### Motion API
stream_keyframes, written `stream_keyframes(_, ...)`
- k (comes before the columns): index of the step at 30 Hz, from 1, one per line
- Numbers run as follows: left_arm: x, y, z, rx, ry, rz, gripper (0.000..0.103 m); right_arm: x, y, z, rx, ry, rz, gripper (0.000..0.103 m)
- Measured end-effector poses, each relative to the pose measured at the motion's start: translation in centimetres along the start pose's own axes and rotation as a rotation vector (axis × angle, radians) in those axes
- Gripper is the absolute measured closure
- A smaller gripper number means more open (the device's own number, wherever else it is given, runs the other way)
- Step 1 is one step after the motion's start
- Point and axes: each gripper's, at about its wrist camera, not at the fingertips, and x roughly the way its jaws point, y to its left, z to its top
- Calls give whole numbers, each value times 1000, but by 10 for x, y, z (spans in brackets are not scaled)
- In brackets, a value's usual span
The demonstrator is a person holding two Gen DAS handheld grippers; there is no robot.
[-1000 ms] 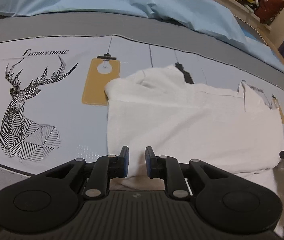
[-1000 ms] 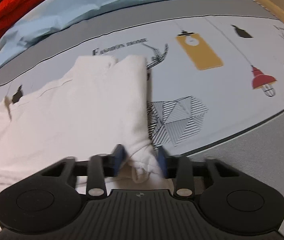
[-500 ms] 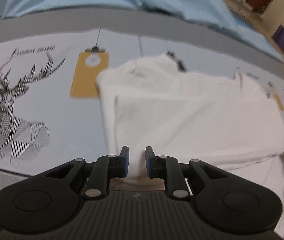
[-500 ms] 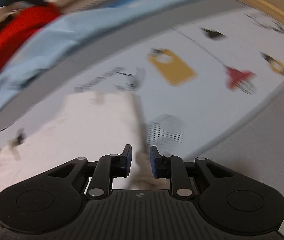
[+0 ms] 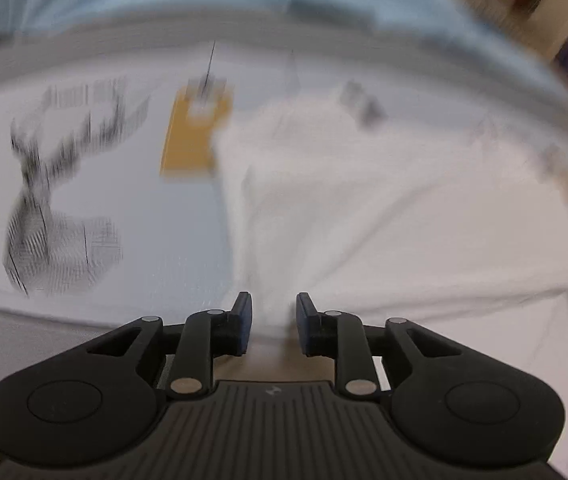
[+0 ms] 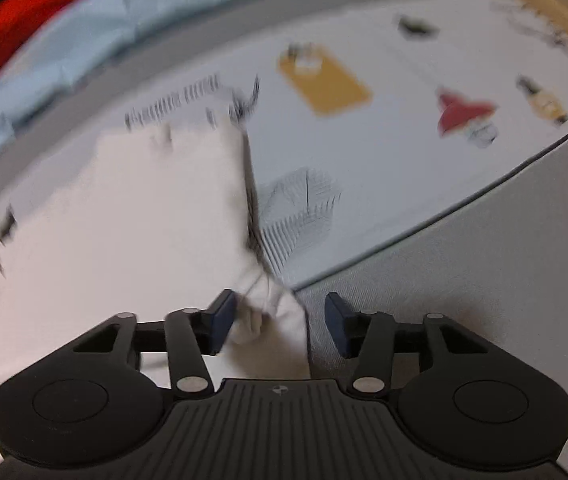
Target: Fold small clothes
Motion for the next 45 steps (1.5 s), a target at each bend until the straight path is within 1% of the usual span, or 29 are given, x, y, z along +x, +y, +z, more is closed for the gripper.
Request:
stream_keyframes(1, -20, -4, 0, 5, -57, -21, 60, -15, 3, 1, -8, -40, 15, 53)
stream_keyframes(2, -36, -8, -1, 11, -92, -25, 46, -31, 4, 2, -25, -79, 36, 53)
stream_keyframes(3, -50, -14, -1, 20, -120, -17, 43, -48, 8, 2, -50, -116, 61, 53)
stream_keyframes(5, -84, -24, -11, 60, -174, -9, 43, -77, 15, 0, -105, -178, 98, 53)
stream_keyframes(6, -101, -28, -19, 78, -202, -8, 41, -91, 17, -4, -127, -205, 111, 53)
stream_keyframes(7, -114, -33, -26, 86, -226, -5, 38, -104, 19, -6, -133, -219, 120, 53)
stream_keyframes(8, -130, -37, -38, 90, -254, -2, 34, -113, 17, -9, -131, -226, 134, 53)
stream_keyframes(11, -172, -45, -77, 96, -331, -4, 27, -144, 13, -27, -124, -232, 210, 53)
stream_keyframes(13, -193, -46, -104, 105, -360, -2, 26, -166, 10, -47, -161, -240, 257, 53)
stream_keyframes(14, -201, -47, -119, 107, -370, 4, 26, -179, 9, -58, -178, -249, 266, 53)
stream_keyframes(15, -207, -46, -127, 106, -377, 12, 26, -191, 6, -70, -197, -263, 269, 53)
stream_keyframes(17, -217, -44, -153, 107, -390, 1, 25, -210, -2, -94, -220, -289, 265, 53)
stream_keyframes(18, -219, -42, -164, 105, -388, -1, 25, -218, -8, -106, -227, -302, 261, 53)
stream_keyframes(20, -219, -39, -185, 83, -376, 22, 25, -228, -19, -128, -235, -330, 262, 53)
stream_keyframes(22, -218, -35, -204, 71, -373, 28, 25, -232, -30, -149, -217, -349, 248, 53)
stream_keyframes(24, -212, -31, -221, 39, -338, 35, 25, -232, -36, -166, -240, -342, 214, 53)
stream_keyframes(26, -204, -24, -234, -2, -284, 10, 25, -230, -41, -178, -257, -343, 192, 54)
stream_keyframes(27, -198, -21, -238, -23, -251, 10, 25, -226, -44, -184, -262, -330, 173, 54)
stream_keyframes(29, -187, -17, -242, -42, -204, 22, 25, -215, -51, -191, -243, -263, 134, 53)
stream_keyframes(31, -179, -14, -243, -43, -184, 28, 25, -203, -61, -195, -216, -220, 121, 54)
stream_keyframes(34, -169, -7, -243, -56, -162, 33, 25, -184, -71, -202, -185, -164, 74, 54)
stream_keyframes(37, -164, -2, -245, -57, -132, 30, 27, -174, -77, -201, -110, -111, 111, 54)
stream_keyframes(41, -159, 4, -245, -60, -110, 13, 33, -162, -74, -206, -140, -74, 91, 54)
stream_keyframes(45, -147, 19, -246, -134, -38, -1, 37, -151, -77, -210, -154, -14, 74, 54)
